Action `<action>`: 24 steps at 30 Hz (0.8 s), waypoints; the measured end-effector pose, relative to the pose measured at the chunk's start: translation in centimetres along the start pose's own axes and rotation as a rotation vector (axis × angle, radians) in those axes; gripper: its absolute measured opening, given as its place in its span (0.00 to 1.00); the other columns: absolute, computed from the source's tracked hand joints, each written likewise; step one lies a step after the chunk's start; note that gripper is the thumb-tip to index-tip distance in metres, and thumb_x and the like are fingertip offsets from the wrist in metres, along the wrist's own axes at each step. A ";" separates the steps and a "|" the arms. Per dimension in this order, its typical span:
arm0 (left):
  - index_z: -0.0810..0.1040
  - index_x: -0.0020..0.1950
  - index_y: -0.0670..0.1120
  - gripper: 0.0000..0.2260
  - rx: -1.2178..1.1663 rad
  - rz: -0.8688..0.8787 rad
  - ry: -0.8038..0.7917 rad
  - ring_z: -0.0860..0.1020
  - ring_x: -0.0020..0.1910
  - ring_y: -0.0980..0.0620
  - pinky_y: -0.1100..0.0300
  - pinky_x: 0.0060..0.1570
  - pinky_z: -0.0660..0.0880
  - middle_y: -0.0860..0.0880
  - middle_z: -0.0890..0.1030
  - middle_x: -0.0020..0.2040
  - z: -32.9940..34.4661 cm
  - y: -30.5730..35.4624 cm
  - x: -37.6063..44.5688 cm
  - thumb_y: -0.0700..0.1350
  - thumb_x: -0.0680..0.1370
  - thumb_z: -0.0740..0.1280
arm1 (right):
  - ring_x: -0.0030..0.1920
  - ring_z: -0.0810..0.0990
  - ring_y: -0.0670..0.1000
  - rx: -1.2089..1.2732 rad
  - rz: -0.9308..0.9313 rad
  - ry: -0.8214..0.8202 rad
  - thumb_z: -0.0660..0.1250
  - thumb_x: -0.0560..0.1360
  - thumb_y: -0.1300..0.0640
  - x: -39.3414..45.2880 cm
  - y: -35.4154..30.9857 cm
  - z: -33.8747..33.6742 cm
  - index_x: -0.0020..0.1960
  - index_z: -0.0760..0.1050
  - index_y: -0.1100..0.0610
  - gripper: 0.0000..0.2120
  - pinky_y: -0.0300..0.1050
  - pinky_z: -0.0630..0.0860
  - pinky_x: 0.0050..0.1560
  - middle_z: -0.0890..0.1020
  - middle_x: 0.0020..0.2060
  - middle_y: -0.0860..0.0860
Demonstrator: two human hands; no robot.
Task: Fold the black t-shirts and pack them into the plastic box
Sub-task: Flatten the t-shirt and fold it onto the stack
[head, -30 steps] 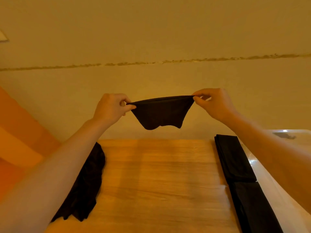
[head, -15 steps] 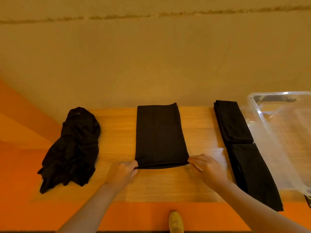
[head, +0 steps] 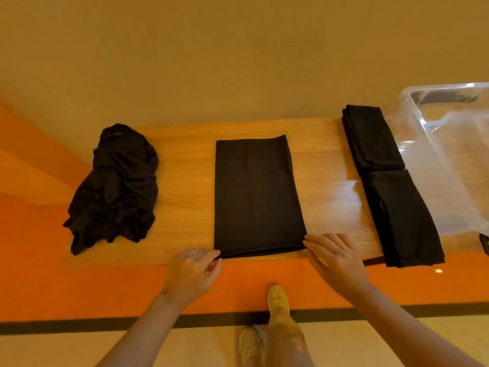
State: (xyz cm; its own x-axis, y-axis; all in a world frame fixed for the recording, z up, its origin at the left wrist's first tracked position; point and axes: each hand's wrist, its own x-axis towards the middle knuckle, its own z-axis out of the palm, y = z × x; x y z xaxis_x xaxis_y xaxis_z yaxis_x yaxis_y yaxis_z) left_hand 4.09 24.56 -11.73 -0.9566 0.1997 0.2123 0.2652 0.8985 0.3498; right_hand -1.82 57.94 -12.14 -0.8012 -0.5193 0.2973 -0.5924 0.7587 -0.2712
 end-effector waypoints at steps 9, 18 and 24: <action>0.71 0.70 0.41 0.19 -0.110 -0.183 0.127 0.70 0.69 0.49 0.56 0.67 0.68 0.44 0.74 0.68 2.9 4.3 7.6 0.47 0.82 0.57 | 0.72 0.65 0.54 0.115 0.120 0.000 0.55 0.79 0.58 8.5 -4.4 2.4 0.68 0.70 0.60 0.19 0.49 0.62 0.72 0.69 0.71 0.55; 0.54 0.79 0.44 0.30 0.156 -0.234 -0.149 0.48 0.78 0.51 0.52 0.76 0.49 0.47 0.53 0.79 6.7 2.9 9.4 0.59 0.81 0.46 | 0.77 0.42 0.46 -0.072 0.174 -0.337 0.43 0.81 0.39 9.9 -2.6 6.3 0.78 0.47 0.53 0.30 0.46 0.42 0.77 0.49 0.78 0.49; 0.51 0.79 0.45 0.33 0.181 -0.319 -0.175 0.47 0.78 0.50 0.50 0.76 0.48 0.47 0.51 0.79 6.8 2.9 9.3 0.62 0.80 0.47 | 0.77 0.41 0.48 -0.131 0.266 -0.331 0.43 0.80 0.36 9.5 -2.4 6.3 0.79 0.46 0.56 0.34 0.46 0.41 0.76 0.47 0.78 0.51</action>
State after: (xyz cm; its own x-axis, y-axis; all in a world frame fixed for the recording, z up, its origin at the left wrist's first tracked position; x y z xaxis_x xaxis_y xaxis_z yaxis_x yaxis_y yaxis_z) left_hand -4.87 31.64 -14.97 -0.9977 -0.0508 -0.0450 -0.0589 0.9773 0.2033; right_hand -8.52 48.66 -14.43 -0.9211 -0.3807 -0.0818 -0.3628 0.9154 -0.1745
